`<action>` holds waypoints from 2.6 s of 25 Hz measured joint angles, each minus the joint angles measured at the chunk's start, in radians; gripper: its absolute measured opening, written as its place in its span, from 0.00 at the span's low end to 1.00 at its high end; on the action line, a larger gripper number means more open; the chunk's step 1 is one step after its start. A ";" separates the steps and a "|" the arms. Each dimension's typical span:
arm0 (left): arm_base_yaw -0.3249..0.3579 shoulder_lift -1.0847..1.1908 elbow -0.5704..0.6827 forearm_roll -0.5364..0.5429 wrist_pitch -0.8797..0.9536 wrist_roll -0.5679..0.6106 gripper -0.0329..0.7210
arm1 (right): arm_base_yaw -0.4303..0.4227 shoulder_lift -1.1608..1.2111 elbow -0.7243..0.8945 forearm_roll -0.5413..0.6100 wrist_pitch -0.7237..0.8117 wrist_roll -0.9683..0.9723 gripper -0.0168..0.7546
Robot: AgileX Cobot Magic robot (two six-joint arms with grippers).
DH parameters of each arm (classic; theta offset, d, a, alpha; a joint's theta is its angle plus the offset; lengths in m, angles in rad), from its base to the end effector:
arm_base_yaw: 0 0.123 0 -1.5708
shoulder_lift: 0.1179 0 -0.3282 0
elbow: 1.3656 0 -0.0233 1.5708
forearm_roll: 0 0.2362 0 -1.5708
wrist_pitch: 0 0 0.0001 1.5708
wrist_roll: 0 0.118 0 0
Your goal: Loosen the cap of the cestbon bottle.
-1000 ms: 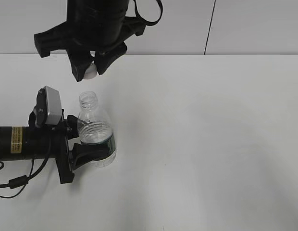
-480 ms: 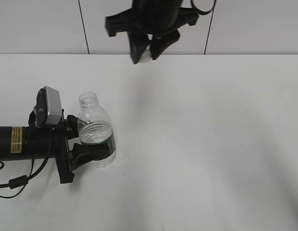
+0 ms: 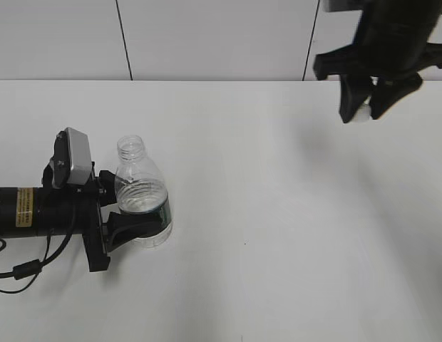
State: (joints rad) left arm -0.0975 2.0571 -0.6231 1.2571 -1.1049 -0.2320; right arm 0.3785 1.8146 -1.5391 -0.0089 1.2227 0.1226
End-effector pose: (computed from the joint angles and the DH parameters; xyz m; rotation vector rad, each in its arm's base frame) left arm 0.2940 -0.1295 0.1234 1.2058 1.6586 -0.8133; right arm 0.3453 0.1363 0.2922 -0.3843 2.9594 0.0468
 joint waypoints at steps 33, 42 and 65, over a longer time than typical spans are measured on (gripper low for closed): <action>-0.002 0.000 0.000 -0.091 0.008 0.000 0.55 | -0.158 0.139 0.454 0.041 -0.589 -0.053 0.55; 0.000 0.000 0.000 -0.052 0.017 0.000 0.68 | -0.158 0.139 0.454 0.042 -0.585 -0.061 0.81; 0.238 -0.294 0.000 -0.011 0.352 -0.201 0.82 | -0.158 -0.109 0.449 0.001 -0.687 -0.089 0.79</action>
State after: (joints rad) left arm 0.1407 1.7631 -0.6231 1.2465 -0.7530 -0.4329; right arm 0.2208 1.7060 -1.0900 -0.0083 0.5361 0.0341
